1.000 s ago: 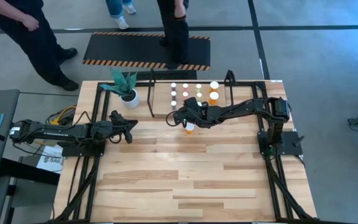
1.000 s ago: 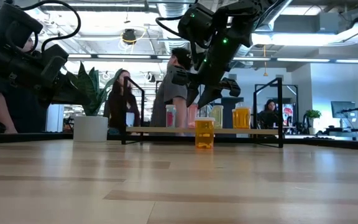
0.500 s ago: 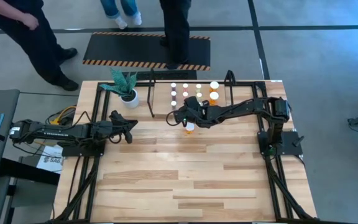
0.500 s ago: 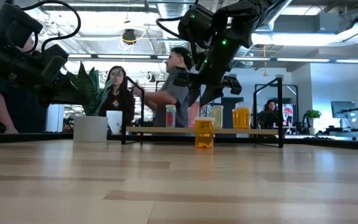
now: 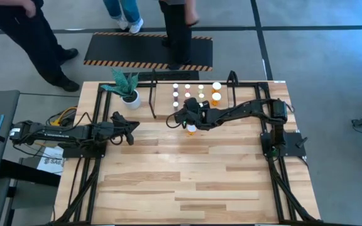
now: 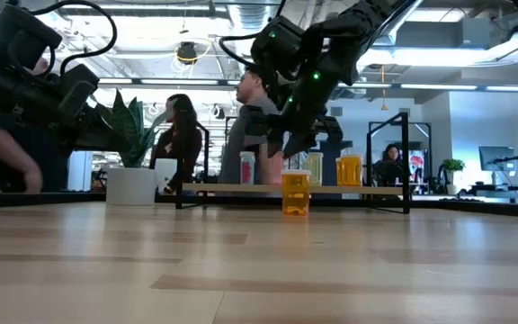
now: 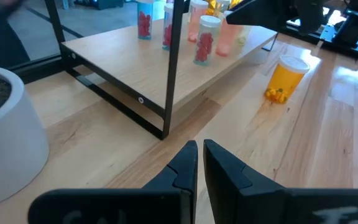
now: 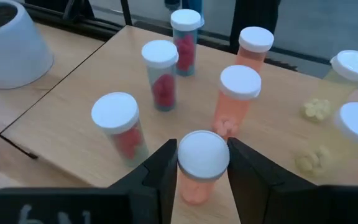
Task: Pick and place medicine bottles onto shelf by color
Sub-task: Put the red pill bottle on the shelf, then put the orange pill bottle on the shelf
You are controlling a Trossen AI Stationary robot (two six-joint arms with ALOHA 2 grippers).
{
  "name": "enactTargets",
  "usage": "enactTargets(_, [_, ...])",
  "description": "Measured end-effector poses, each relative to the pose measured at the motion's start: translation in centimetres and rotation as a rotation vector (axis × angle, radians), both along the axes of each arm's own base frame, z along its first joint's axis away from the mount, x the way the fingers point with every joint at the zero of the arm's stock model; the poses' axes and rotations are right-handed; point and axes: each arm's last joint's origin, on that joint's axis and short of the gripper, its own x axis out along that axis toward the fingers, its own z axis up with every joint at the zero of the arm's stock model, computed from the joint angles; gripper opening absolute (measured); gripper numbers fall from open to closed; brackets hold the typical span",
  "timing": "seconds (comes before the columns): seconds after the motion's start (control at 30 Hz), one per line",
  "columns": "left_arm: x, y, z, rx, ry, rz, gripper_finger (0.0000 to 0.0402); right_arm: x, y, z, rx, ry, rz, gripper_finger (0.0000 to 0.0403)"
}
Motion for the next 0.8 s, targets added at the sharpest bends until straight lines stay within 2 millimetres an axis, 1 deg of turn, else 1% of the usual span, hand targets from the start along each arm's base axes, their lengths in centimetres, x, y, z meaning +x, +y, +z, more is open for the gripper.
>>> enactTargets(0.23, [0.00, -0.02, -0.01, -0.002, 0.001, -0.006, 0.0013, 0.02, 0.00, 0.00, 0.000, -0.003, 0.001, 0.0143])
enactTargets(0.33, [0.00, -0.02, -0.02, -0.003, 0.001, -0.007, 0.0013, 0.02, 0.00, -0.01, 0.001, -0.003, 0.001, 0.0150])
enactTargets(0.47, [0.00, -0.02, -0.01, -0.002, 0.001, -0.006, 0.0013, -0.03, -0.02, -0.20, 0.008, 0.005, 0.004, 0.0172])
enactTargets(0.7, [0.00, -0.02, -0.01, -0.002, 0.001, -0.006, 0.0013, -0.04, 0.14, -0.12, -0.024, -0.011, -0.034, 0.0229])
enactTargets(0.8, [0.00, -0.02, -0.01, -0.002, 0.001, -0.006, 0.0013, -0.02, 0.34, -0.06, -0.034, -0.021, -0.047, 0.0246])
